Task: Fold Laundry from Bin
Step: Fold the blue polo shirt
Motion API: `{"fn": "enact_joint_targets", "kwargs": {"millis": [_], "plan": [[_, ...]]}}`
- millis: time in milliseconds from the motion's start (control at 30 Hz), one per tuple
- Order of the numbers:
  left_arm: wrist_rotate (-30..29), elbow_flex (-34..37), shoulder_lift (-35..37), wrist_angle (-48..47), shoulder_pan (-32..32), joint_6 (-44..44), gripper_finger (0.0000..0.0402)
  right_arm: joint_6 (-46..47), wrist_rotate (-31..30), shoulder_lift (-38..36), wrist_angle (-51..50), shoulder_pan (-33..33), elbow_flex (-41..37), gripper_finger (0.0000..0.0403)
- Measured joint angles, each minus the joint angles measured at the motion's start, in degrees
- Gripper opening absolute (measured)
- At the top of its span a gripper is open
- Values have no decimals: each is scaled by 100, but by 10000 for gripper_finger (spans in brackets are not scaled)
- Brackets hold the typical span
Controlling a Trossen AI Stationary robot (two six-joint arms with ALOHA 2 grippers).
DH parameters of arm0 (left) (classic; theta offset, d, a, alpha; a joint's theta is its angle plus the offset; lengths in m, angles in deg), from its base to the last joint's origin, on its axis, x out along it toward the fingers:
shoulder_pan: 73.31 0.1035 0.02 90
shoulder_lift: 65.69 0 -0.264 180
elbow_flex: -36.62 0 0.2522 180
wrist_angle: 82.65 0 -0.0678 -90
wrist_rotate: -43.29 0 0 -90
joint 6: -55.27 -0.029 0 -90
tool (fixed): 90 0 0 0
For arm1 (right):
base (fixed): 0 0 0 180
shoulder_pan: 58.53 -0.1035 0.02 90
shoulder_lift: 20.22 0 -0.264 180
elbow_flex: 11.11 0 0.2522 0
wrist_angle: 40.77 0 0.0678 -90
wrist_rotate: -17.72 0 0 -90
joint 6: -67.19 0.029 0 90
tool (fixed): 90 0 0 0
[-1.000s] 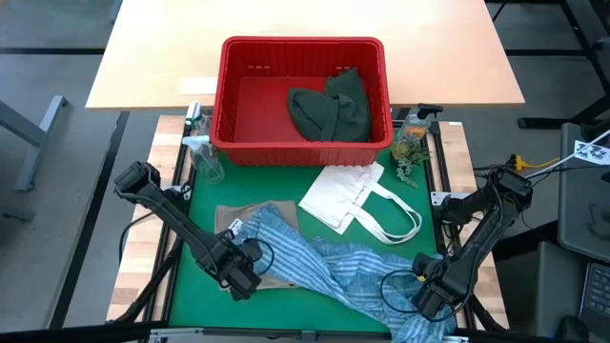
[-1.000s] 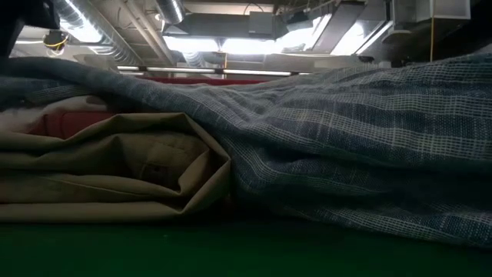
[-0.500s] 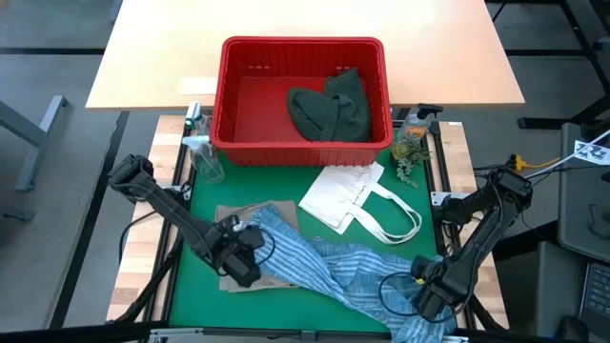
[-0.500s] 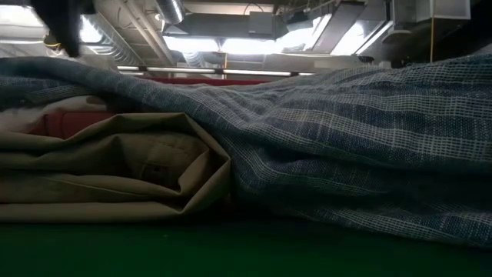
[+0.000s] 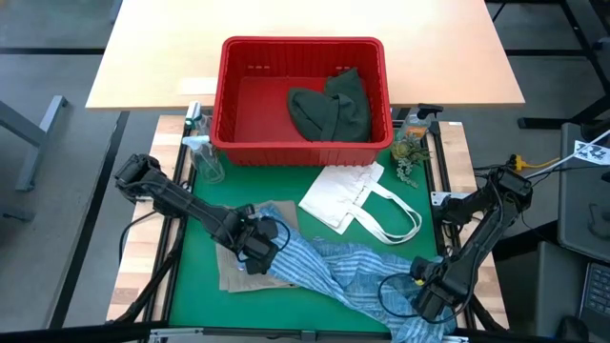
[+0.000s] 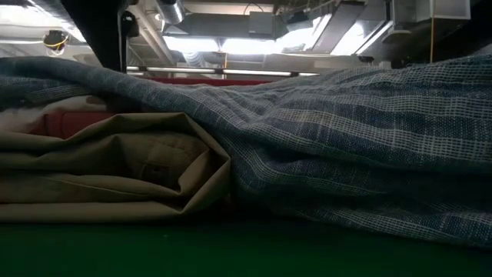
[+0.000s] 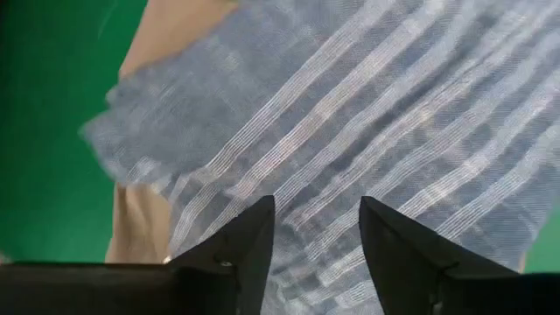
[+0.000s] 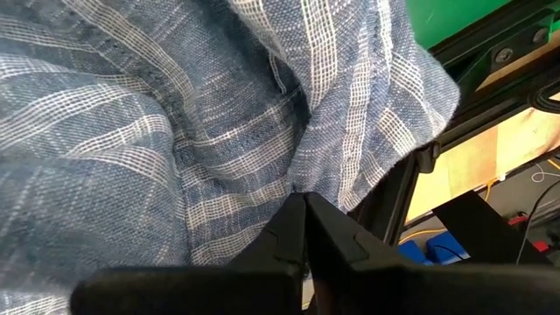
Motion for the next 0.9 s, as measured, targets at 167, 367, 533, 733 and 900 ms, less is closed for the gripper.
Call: {"fn": "enact_joint_targets", "kwargs": {"millis": [167,367,533,733,900], "plan": [[105,-2,-241,155,4,-917,182,0,-33,0,7,0,0,7],[101,-2,-526,149,93,-1319,176,0,-50,0,7,2,0,7],[533,-2,-679,147,289,-1361,150,0,-50,0,9,2,0,7],[850,0,-677,115,443,-1343,91,0,-48,0,18,2,0,7],[904,0,-642,57,443,-1114,14,0,-48,0,18,2,0,7]]}}
